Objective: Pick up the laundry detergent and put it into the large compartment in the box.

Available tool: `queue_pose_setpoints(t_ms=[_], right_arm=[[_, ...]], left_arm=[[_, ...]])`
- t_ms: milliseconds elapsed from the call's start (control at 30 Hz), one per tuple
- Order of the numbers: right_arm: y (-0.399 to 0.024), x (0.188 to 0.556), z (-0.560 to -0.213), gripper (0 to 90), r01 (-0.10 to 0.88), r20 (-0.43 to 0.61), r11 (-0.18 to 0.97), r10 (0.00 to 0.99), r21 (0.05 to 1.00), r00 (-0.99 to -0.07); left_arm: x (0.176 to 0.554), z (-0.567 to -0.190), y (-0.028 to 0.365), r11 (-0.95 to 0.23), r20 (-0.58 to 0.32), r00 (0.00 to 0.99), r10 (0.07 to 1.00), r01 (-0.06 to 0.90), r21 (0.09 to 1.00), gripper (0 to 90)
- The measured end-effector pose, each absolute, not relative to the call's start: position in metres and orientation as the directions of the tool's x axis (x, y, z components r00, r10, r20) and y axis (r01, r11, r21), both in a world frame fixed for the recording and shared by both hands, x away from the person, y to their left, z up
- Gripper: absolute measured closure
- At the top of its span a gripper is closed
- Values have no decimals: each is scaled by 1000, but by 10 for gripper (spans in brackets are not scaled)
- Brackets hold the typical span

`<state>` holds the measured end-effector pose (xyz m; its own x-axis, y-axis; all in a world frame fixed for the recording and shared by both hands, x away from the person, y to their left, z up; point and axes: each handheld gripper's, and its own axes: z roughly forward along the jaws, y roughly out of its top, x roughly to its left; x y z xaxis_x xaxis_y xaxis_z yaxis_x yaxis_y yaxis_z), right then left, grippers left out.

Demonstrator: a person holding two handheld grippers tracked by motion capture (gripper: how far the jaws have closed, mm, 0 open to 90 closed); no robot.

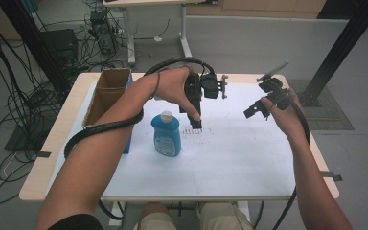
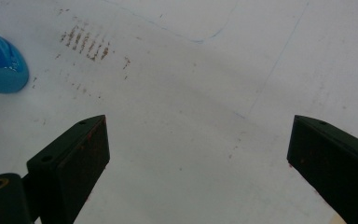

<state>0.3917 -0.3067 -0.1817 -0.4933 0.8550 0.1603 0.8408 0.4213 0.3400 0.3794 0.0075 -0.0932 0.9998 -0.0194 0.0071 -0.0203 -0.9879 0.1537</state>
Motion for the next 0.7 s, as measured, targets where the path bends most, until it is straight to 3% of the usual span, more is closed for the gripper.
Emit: queue_pose_setpoints(t_ms=[700], right_arm=[[-310, 390, -180, 57, 845, 161, 413, 860, 339, -485]], left_arm=[[383, -94, 2, -989, -6, 1000, -26, -25, 144, 63]])
